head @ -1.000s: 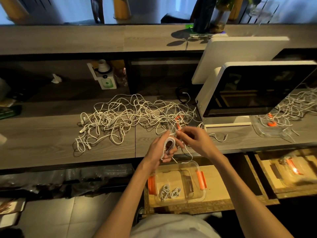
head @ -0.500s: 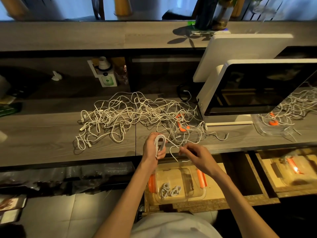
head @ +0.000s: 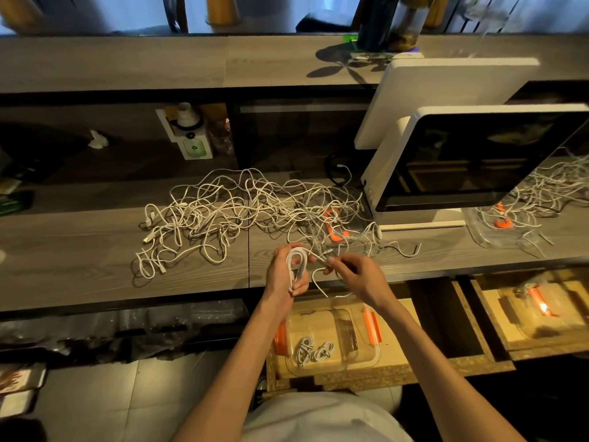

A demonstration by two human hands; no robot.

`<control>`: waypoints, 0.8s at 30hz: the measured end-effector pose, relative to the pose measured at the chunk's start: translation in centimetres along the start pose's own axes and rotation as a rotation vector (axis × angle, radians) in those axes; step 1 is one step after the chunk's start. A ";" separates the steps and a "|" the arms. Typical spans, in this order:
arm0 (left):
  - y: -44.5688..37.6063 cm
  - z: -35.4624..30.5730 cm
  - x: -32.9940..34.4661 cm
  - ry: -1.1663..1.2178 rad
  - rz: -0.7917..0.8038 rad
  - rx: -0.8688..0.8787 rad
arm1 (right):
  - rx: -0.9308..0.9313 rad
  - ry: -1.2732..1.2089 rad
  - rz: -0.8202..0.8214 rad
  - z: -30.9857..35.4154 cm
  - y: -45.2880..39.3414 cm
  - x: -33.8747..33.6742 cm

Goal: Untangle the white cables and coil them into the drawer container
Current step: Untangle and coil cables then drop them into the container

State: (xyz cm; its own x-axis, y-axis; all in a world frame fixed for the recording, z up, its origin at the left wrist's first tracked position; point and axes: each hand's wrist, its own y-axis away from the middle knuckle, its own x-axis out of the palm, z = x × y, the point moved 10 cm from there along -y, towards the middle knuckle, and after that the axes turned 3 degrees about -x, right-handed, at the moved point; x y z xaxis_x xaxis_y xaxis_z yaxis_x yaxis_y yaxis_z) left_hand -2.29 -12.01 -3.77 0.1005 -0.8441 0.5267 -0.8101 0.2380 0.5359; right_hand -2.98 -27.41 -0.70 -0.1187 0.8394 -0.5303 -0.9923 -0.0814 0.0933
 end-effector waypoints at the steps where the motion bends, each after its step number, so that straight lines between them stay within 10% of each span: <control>1: -0.1 0.0 -0.1 -0.010 -0.010 0.007 | -0.014 0.028 0.006 0.1 -0.2 0.1; 11: -0.5 -0.3 -3.7 0.022 -0.268 0.016 | -0.150 0.072 0.160 0.0 1.9 2.0; 24: -0.5 0.0 -2.1 0.059 0.120 -0.126 | -0.101 -0.048 0.107 0.0 3.5 -0.8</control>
State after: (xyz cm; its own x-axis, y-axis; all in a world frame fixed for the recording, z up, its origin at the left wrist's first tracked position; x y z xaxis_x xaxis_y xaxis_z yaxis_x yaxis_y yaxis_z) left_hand -2.08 -10.37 -5.12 0.0440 -0.7774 0.6274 -0.7397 0.3968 0.5435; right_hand -6.32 -28.37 0.07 -0.2245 0.8478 -0.4804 -0.9729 -0.2232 0.0606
